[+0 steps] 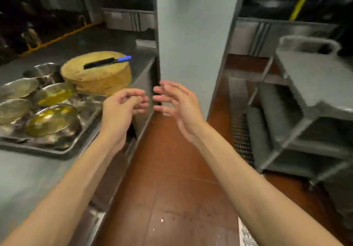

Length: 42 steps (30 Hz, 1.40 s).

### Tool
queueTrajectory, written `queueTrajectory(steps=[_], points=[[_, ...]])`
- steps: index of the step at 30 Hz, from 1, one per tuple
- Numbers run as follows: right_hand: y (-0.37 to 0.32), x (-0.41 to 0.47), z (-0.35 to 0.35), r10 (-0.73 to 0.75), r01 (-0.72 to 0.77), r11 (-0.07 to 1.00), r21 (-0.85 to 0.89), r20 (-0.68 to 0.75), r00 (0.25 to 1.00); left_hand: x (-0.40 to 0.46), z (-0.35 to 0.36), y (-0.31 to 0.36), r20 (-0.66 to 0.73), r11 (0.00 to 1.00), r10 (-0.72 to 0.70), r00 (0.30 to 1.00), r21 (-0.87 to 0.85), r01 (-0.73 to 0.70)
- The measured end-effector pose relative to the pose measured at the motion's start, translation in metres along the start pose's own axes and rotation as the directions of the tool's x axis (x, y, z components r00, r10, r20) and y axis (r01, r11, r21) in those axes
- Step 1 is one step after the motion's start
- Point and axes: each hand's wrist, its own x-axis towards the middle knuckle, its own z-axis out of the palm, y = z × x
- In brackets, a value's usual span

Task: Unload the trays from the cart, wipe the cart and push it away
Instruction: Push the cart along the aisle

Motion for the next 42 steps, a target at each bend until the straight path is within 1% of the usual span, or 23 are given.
queueTrajectory(steps=[2,4,7,10,14,17,22,26,29,31,33,36,37,39,41,42], points=[[-0.045,-0.021,-0.08,-0.07,0.072,0.997,0.012,-0.149,0.986,-0.01,0.091,-0.003,0.116,0.999,-0.004,0.993,-0.048,0.009],[-0.077,-0.041,-0.149,-0.113,0.115,0.993,-0.01,-0.268,0.957,-0.023,0.167,-0.004,0.202,0.996,-0.022,0.979,-0.084,0.039],[-0.111,-0.067,-0.242,-0.171,0.163,0.985,-0.056,-0.429,0.887,-0.037,0.265,-0.002,0.318,0.99,-0.045,0.947,-0.112,0.085],[-0.135,-0.084,-0.324,-0.227,0.194,0.974,-0.118,-0.545,0.807,-0.037,0.351,-0.003,0.427,0.991,-0.045,0.903,-0.095,0.094],[-0.156,-0.089,-0.409,-0.247,0.198,0.969,-0.149,-0.635,0.732,-0.03,0.447,-0.011,0.518,0.994,-0.02,0.855,-0.082,0.074],[-0.176,-0.081,-0.476,-0.257,0.191,0.966,-0.174,-0.69,0.677,-0.021,0.531,-0.024,0.578,0.99,-0.019,0.816,-0.102,0.095],[-0.221,-0.077,-0.583,-0.257,0.179,0.966,-0.186,-0.772,0.581,-0.018,0.663,-0.043,0.67,0.983,-0.065,0.739,-0.085,0.164],[-0.254,-0.09,-0.666,-0.258,0.182,0.965,-0.189,-0.809,0.528,-0.027,0.753,-0.05,0.708,0.981,-0.106,0.698,-0.038,0.188],[-0.272,-0.099,-0.736,-0.257,0.192,0.964,-0.182,-0.816,0.518,-0.035,0.82,-0.058,0.715,0.984,-0.131,0.687,0.01,0.177],[-0.281,-0.1,-0.781,-0.244,0.202,0.966,-0.158,-0.812,0.53,-0.039,0.86,-0.065,0.699,0.986,-0.131,0.703,0.016,0.168],[-0.287,-0.096,-0.831,-0.217,0.184,0.974,-0.135,-0.799,0.561,-0.044,0.902,-0.077,0.667,0.988,-0.128,0.734,0.024,0.151],[-0.291,-0.085,-0.897,-0.153,0.11,0.988,-0.108,-0.761,0.631,-0.051,0.949,-0.098,0.588,0.988,-0.145,0.796,0.043,0.149],[-0.292,-0.081,-0.914,-0.134,0.08,0.991,-0.107,-0.742,0.657,-0.053,0.958,-0.106,0.56,0.986,-0.165,0.812,0.063,0.158],[-0.294,-0.069,-0.943,-0.1,0.026,0.993,-0.113,-0.719,0.688,-0.051,0.969,-0.124,0.498,0.977,-0.211,0.841,0.114,0.178],[-0.29,-0.054,-0.968,-0.093,-0.061,0.98,-0.187,-0.713,0.695,-0.042,0.97,-0.144,0.435,0.968,-0.224,0.872,0.199,0.15],[-0.285,-0.046,-0.981,-0.106,-0.134,0.953,-0.273,-0.709,0.697,-0.035,0.97,-0.155,0.4,0.953,-0.21,0.892,0.287,0.096]])
